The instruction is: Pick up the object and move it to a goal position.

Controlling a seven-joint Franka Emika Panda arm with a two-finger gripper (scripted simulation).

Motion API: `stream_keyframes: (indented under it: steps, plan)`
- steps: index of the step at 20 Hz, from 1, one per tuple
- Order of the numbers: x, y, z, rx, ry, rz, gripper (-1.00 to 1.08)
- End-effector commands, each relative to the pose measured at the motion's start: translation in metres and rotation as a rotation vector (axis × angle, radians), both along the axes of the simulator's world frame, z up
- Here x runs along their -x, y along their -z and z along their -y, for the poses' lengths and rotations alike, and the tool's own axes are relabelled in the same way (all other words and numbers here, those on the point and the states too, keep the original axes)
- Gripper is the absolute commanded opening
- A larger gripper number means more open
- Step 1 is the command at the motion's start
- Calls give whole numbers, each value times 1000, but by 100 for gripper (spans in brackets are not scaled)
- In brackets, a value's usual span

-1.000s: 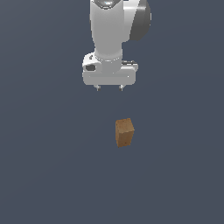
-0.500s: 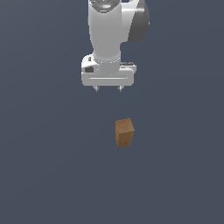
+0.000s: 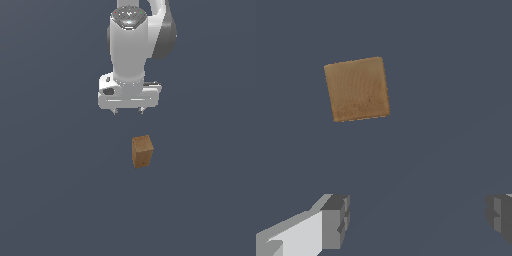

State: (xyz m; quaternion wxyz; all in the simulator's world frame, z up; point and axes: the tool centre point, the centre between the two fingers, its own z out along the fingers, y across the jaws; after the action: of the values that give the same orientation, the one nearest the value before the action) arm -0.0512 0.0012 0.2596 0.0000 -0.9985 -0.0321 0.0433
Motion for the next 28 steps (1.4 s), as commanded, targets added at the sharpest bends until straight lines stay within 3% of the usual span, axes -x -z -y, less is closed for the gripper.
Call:
stream_keyframes:
  steps: [1, 7, 13, 28]
  plan:
    - [-14, 9, -8, 1, -24, 13, 100]
    - [-50, 38, -33, -1, -91, 51, 100]
    - [-72, 58, -50, -6, -134, 76, 100]
    - [-79, 84, -57, -9, -150, 84, 100]
